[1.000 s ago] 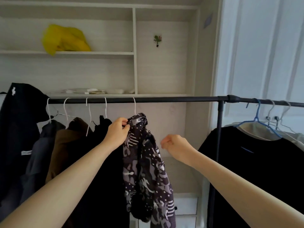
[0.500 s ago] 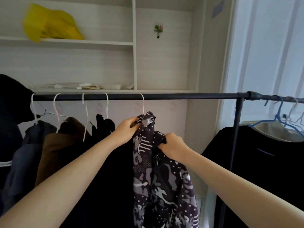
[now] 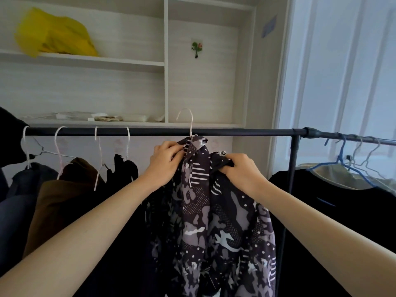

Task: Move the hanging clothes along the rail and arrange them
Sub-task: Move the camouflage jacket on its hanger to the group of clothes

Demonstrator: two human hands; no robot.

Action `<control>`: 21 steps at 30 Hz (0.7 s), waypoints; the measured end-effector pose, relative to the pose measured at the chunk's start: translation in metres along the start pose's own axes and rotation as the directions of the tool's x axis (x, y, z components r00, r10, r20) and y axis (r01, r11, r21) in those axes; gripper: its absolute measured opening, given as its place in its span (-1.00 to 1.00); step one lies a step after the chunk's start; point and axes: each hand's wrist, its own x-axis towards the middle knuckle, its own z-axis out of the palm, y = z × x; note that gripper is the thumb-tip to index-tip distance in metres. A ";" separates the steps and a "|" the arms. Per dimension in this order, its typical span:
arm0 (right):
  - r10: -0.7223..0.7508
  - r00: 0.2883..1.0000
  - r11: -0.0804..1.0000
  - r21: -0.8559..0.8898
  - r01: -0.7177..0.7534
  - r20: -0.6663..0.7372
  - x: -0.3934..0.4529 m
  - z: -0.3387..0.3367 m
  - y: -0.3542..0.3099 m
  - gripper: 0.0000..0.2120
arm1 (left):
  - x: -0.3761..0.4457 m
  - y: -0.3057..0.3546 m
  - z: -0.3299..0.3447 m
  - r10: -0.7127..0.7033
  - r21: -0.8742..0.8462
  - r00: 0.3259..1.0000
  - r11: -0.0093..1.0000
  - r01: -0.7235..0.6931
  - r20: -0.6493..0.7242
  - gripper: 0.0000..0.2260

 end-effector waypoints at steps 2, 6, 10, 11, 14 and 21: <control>0.023 1.000 0.999 0.037 -0.024 0.009 -0.006 -0.014 0.006 -0.82 | -0.004 0.010 0.003 0.076 0.012 0.994 0.997 -0.075 -0.081 -0.73; 0.098 0.995 0.988 0.119 -0.101 0.025 -0.022 -0.041 0.023 -0.82 | -0.008 0.023 0.013 0.139 0.006 0.990 0.990 -0.139 -0.032 -0.74; 0.142 0.988 0.974 0.170 -0.151 0.062 -0.047 -0.069 0.042 -0.80 | -0.012 0.044 0.034 0.202 0.047 0.975 0.977 -0.207 0.091 -0.71; 0.142 0.987 0.969 0.192 -0.153 0.069 -0.050 -0.072 0.045 -0.80 | -0.014 0.047 0.036 0.214 0.054 0.972 0.974 -0.220 0.099 -0.72; 0.159 0.984 0.957 0.234 -0.174 0.080 -0.068 -0.089 0.063 -0.78 | -0.022 0.068 0.053 0.250 0.018 0.963 0.967 -0.253 0.100 -0.77; 0.257 0.958 0.955 0.120 -0.272 0.129 -0.093 -0.125 0.098 -0.77 | -0.042 0.098 0.090 0.344 -0.008 0.931 0.939 -0.345 0.120 -0.87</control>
